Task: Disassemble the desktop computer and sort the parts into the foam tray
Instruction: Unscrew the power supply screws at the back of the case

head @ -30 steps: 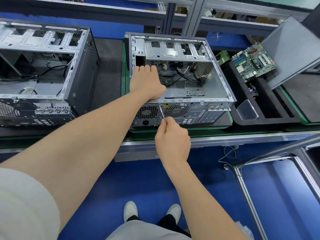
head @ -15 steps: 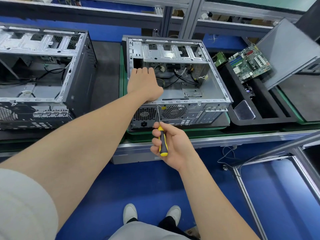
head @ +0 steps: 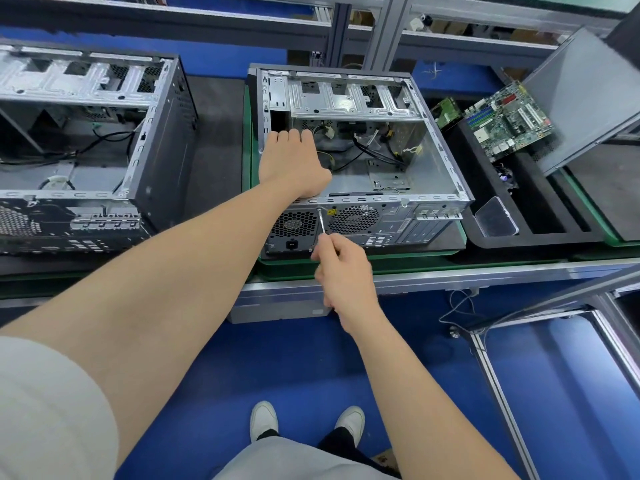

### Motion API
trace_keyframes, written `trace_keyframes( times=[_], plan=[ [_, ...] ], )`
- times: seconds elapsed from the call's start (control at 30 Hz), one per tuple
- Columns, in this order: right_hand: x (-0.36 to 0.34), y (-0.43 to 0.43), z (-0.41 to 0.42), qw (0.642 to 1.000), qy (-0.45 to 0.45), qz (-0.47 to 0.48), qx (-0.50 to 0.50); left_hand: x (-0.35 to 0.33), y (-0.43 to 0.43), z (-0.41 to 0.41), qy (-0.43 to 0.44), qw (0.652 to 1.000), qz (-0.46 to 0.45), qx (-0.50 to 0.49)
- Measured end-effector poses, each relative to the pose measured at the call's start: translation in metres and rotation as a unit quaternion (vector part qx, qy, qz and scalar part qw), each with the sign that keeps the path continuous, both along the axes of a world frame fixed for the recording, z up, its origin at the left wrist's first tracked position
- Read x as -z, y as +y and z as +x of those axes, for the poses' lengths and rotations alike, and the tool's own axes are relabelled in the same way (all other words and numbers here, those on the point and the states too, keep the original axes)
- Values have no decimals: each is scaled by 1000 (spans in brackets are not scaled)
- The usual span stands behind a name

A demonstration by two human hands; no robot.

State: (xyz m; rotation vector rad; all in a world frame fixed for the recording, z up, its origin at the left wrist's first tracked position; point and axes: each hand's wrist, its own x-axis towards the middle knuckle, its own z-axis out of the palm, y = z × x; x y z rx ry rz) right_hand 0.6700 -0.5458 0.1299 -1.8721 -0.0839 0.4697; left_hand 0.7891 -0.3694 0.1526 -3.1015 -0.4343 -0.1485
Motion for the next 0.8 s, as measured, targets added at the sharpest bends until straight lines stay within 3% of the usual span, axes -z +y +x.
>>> trace_keyframes(
  times=[0.03,0.1,0.17,0.23,0.3,0.4,0.47,0.57,0.63,0.73,0.8],
  plan=[
    [1,-2,-1,982,-123,-143,-20,0,0,0,1,1000,-1,-1],
    [3,-1,-5,893,-275,-356,-21,0,0,0,3,1000,-1,-2],
    [4,2,-8,853,-330,-404,8,1,0,1,3,1000,-2,-2],
    [6,2,-6,871,-316,-375,25,1,0,0,3,1000,-5,-3],
    [6,-1,-2,914,-263,-306,30,0,0,0,1,1000,-6,-3],
    [-1,-3,6,989,-49,-134,32,-1,0,-1,2,1000,-9,1],
    [-7,-6,11,994,107,-15,31,-2,-1,-1,4,1000,-12,0],
    [-12,-13,15,949,265,171,10,-2,-1,-1,5,1000,-12,-1],
    [-12,-18,14,892,349,288,-3,-2,-1,-1,4,1000,-12,0],
    [-7,-19,12,771,458,443,-7,-2,-1,-1,4,1000,-10,0],
    [-5,-16,10,734,474,486,-3,-2,-1,-1,1,1000,-12,1]
  ],
)
